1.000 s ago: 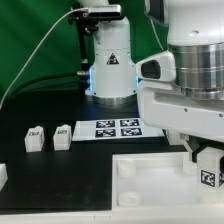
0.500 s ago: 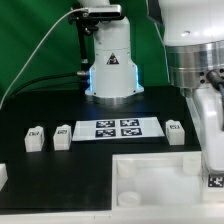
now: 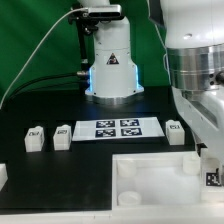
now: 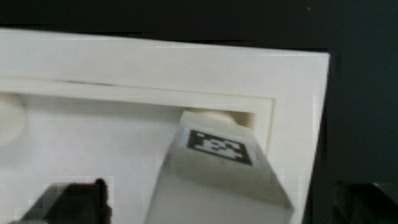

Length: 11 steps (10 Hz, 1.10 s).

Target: Assemble one leg

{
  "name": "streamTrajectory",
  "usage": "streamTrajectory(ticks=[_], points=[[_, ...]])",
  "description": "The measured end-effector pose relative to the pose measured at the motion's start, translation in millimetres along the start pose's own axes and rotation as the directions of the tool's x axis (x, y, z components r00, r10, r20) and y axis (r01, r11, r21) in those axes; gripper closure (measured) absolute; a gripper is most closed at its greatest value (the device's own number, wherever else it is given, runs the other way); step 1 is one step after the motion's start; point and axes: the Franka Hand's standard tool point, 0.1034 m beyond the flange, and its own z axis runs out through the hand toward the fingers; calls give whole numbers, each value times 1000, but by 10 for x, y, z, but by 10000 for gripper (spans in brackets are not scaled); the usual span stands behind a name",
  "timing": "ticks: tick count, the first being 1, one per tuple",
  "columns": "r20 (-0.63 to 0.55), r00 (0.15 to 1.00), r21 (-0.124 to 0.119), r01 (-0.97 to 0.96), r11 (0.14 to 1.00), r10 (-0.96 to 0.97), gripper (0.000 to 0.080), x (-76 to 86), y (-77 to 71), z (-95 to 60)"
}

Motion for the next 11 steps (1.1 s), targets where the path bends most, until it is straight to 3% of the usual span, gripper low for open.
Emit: streamTrajectory(ticks=[1, 4, 6, 7, 8, 9, 11], points=[[-6, 985, 2, 172, 985, -172, 157, -18, -9, 1], [-8, 906, 0, 424, 906, -424, 151, 1, -9, -2], [-31, 611, -57, 789, 611, -791, 151, 13, -22, -26], [-22, 414, -70, 907, 414, -910, 151, -28, -16, -15], [-16, 313, -75, 947, 313, -950, 151, -37, -7, 0], [-18, 334, -74, 939, 335, -942, 151, -28, -7, -1], [-20, 362, -73, 929, 362, -932, 411, -27, -7, 0]])
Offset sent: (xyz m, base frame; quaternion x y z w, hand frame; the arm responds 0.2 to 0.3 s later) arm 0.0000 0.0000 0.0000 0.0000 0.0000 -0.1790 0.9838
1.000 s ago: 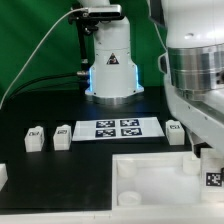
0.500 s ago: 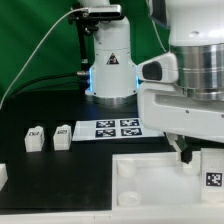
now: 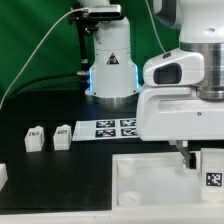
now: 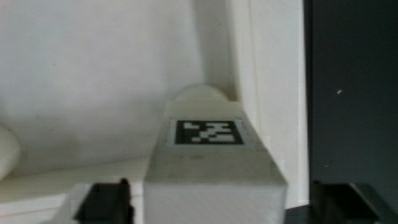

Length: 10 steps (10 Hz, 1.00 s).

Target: Assemble one leg

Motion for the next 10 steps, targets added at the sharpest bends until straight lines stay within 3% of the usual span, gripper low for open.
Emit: streamTrajectory(ticks=[1, 2, 4, 5, 7, 8, 10], points=[[1, 993, 0, -114, 993, 114, 411, 1, 9, 1], [0, 973, 0, -233, 973, 233, 507, 3, 16, 3], [10, 867, 6, -499, 867, 499, 507, 11, 40, 6], [19, 737, 4, -675, 738, 675, 507, 22, 44, 8], [19, 352, -4, -936, 352, 936, 507, 14, 20, 4], [28, 190, 0, -982, 190, 981, 507, 17, 30, 2], [47, -39, -8, -999, -38, 998, 506, 18, 45, 1]])
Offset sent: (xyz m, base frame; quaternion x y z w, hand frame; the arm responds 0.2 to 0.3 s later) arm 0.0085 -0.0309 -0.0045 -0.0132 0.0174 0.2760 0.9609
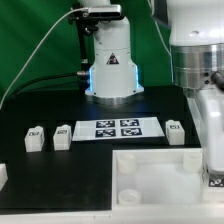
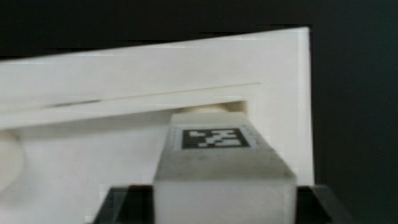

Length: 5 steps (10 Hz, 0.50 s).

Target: Assemble one leg

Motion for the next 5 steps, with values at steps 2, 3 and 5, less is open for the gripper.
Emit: streamTrajectory(ticks=[2, 3, 5], points=[[-2, 994, 3, -107, 994, 107, 506, 6, 4, -2], [-5, 994, 5, -106, 994, 106, 506, 4, 5, -3], [-6, 996, 3, -87, 996, 87, 505, 2, 11, 5]])
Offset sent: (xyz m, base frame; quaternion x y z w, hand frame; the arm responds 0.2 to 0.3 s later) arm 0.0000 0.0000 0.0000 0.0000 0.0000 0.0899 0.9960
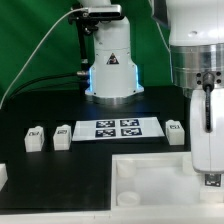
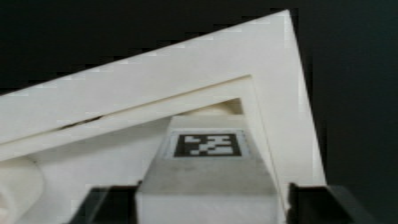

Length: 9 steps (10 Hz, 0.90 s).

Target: Assemble one leg

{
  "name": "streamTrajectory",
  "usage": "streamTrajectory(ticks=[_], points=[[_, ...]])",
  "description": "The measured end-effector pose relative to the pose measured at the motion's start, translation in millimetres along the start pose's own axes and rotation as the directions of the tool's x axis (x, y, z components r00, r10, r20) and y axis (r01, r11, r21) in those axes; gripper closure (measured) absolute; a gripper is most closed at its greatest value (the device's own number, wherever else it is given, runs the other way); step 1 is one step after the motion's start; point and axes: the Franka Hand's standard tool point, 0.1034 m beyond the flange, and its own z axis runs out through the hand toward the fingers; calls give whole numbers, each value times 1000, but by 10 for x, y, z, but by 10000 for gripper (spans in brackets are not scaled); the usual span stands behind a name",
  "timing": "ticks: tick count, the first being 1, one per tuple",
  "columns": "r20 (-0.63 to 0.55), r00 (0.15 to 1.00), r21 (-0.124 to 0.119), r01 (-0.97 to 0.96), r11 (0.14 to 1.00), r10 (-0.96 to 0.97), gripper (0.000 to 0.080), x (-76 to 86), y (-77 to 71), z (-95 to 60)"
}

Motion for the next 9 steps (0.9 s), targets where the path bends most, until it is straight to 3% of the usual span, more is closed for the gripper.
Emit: streamTrajectory(ticks=[1, 2, 3, 5, 9], points=[[0, 1000, 0, 5, 1000, -5, 293, -3, 2, 1], [1, 1000, 1, 13, 1000, -13, 293, -15, 5, -4], [8, 1000, 8, 24, 1000, -25, 176, -79, 15, -78], [25, 997, 27, 66, 997, -67, 158, -143, 27, -275], [24, 994, 25, 106, 994, -107, 151, -153, 52, -267]])
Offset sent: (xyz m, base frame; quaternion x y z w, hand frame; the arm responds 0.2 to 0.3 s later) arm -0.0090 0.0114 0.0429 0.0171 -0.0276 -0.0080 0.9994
